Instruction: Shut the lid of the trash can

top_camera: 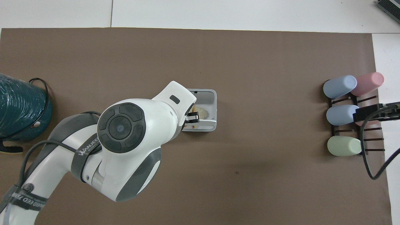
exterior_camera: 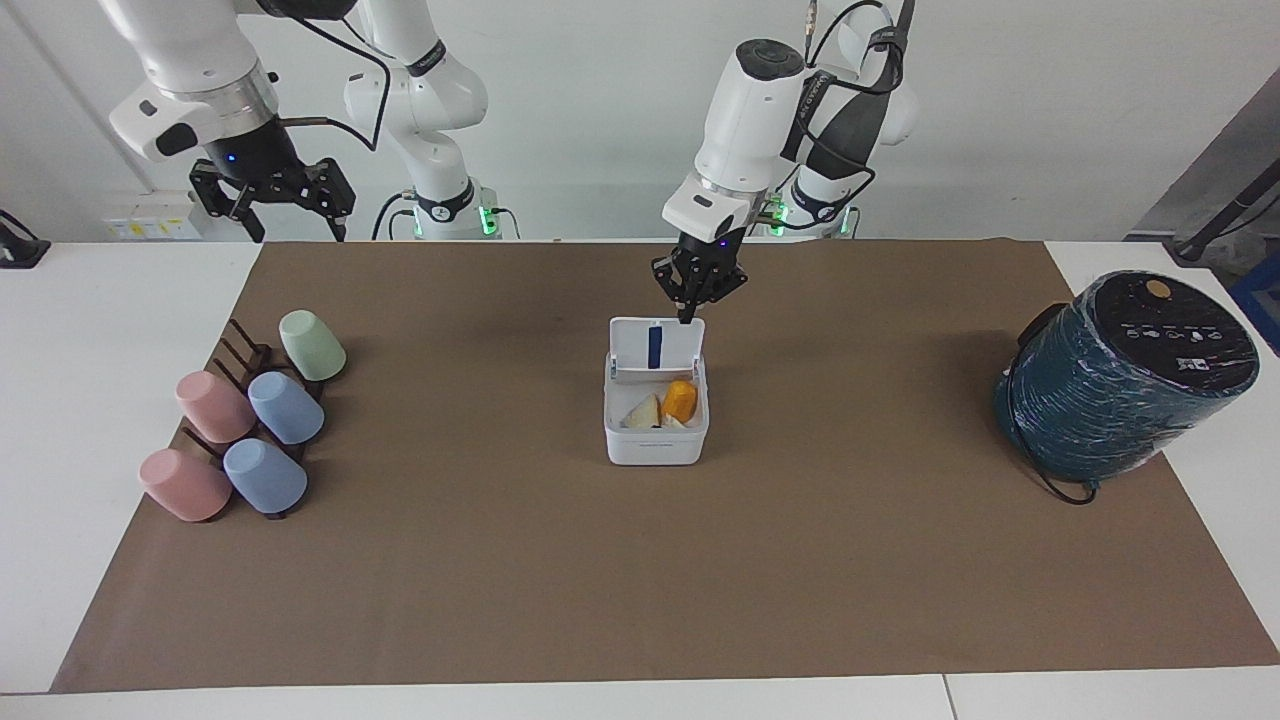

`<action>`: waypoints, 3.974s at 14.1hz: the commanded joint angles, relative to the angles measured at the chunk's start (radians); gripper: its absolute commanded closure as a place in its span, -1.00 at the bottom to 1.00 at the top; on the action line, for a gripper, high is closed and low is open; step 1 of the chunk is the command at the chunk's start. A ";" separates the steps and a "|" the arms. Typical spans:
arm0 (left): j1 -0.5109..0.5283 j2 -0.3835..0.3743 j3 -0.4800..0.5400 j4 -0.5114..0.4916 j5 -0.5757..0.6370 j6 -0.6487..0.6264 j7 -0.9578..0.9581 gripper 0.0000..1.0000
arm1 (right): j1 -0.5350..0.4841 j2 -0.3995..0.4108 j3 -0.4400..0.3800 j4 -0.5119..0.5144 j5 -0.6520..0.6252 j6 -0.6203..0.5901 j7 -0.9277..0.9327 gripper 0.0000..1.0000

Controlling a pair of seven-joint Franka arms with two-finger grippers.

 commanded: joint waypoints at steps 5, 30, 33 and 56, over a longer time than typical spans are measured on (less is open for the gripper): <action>-0.023 0.054 0.017 -0.025 -0.036 0.141 -0.022 1.00 | -0.005 -0.007 0.003 0.005 -0.001 -0.012 -0.014 -1.00; 0.031 0.266 0.017 0.003 -0.134 0.448 -0.017 1.00 | -0.005 -0.007 0.003 0.005 -0.001 -0.012 -0.014 -1.00; 0.028 0.288 0.017 -0.002 -0.134 0.483 -0.019 1.00 | -0.005 -0.007 0.003 0.005 -0.001 -0.012 -0.016 -1.00; 0.282 0.089 0.031 0.296 -0.104 -0.333 0.186 1.00 | -0.005 -0.007 0.003 0.005 -0.001 -0.012 -0.016 -1.00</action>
